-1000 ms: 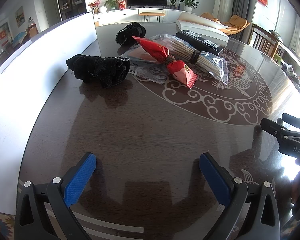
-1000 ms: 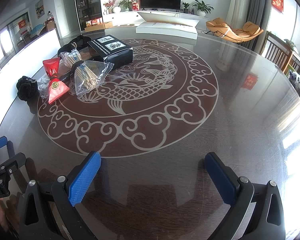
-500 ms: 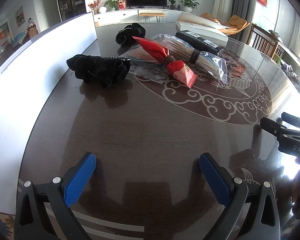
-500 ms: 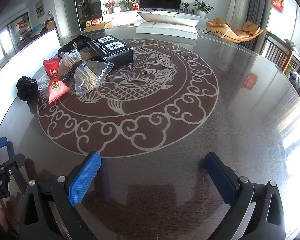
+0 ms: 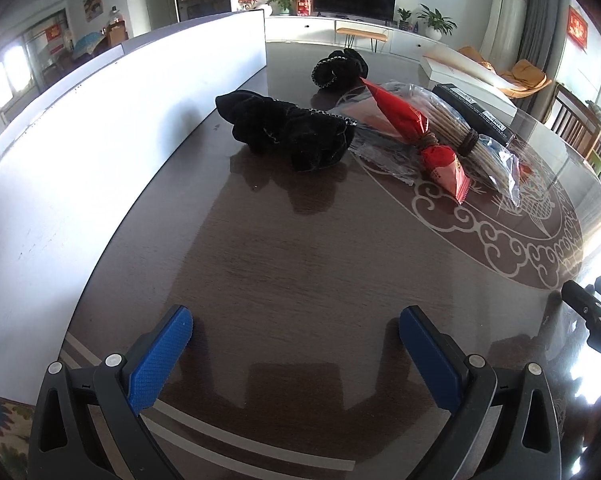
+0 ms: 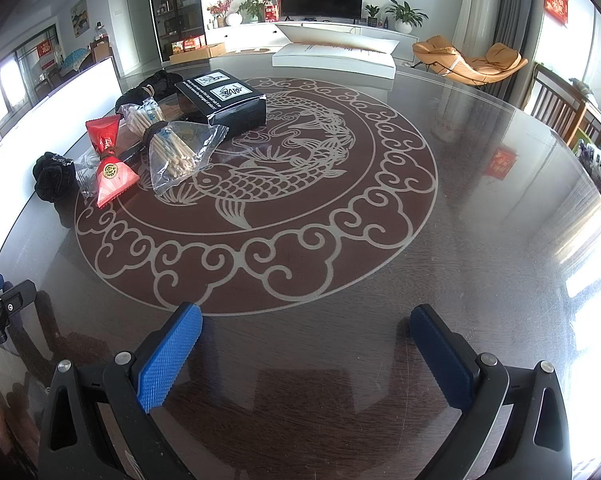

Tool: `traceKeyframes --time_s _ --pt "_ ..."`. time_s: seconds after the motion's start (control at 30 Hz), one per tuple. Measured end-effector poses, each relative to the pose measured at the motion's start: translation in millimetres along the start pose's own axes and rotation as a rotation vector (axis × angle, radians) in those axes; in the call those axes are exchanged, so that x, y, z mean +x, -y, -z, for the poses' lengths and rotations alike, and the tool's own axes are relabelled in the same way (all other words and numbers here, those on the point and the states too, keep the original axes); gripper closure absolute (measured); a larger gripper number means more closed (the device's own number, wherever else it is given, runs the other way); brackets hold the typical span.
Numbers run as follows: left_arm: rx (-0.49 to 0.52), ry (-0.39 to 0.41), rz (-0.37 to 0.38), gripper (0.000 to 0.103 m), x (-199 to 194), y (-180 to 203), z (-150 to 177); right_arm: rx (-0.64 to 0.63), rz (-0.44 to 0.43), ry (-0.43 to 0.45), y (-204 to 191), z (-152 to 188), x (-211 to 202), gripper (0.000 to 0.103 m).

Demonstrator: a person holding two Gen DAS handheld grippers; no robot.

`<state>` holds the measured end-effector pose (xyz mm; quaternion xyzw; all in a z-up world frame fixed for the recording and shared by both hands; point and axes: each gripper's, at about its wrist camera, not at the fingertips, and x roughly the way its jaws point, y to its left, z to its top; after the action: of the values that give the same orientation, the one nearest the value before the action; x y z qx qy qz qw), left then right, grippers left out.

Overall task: Organize objects
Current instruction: 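Reach the right gripper to the bagged wooden chopsticks and grasp them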

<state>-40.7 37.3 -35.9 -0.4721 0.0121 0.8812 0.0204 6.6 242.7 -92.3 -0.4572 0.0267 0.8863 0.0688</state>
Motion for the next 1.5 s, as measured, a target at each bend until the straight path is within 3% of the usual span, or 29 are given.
traceKeyframes --time_s 0.3,0.37,0.53,0.6,0.67,0.8,0.87,0.9,0.97,1.13,1.4,1.43,1.5 --pt "-0.002 0.006 0.000 0.000 1 -1 0 -0.029 -0.032 -0.020 -5 -5 4 0.000" --pt "-0.002 0.007 0.000 0.000 1 -1 0 -0.080 -0.096 -0.024 -19 -19 6 0.000" --pt "-0.002 0.008 -0.001 0.000 0 -1 0 -0.296 -0.119 0.064 -85 -77 8 0.001" --pt "-0.002 0.008 -0.001 0.000 0 -1 0 -0.377 -0.094 0.047 -110 -98 23 0.014" --pt "-0.002 0.008 0.000 0.000 0 0 0 -0.436 -0.072 -0.003 -127 -114 43 0.037" --pt "-0.002 0.008 0.000 0.000 0 0 0 -0.497 -0.057 -0.093 -147 -121 69 0.042" --pt "-0.002 0.008 0.000 0.000 0 0 0 -0.466 -0.157 -0.117 -152 -115 62 0.060" --pt "-0.002 0.008 -0.001 0.000 0 0 0 -0.453 -0.211 -0.135 -156 -109 58 0.060" --pt "-0.003 0.008 0.000 0.000 0 0 -1 -0.467 -0.237 -0.144 -164 -95 48 0.060" --pt "0.000 0.006 0.004 0.000 0 0 -1 -0.360 -0.186 -0.103 -150 -78 38 0.062" --pt "-0.001 0.002 0.004 0.000 0 0 0 -0.215 -0.055 -0.028 -73 -31 7 0.062" --pt "-0.003 0.001 0.007 0.000 0 0 0 -0.207 -0.059 -0.014 -66 -23 2 0.059" --pt "-0.009 0.003 0.034 0.000 -2 0 0 -0.187 -0.069 0.005 -54 -12 -4 0.039"
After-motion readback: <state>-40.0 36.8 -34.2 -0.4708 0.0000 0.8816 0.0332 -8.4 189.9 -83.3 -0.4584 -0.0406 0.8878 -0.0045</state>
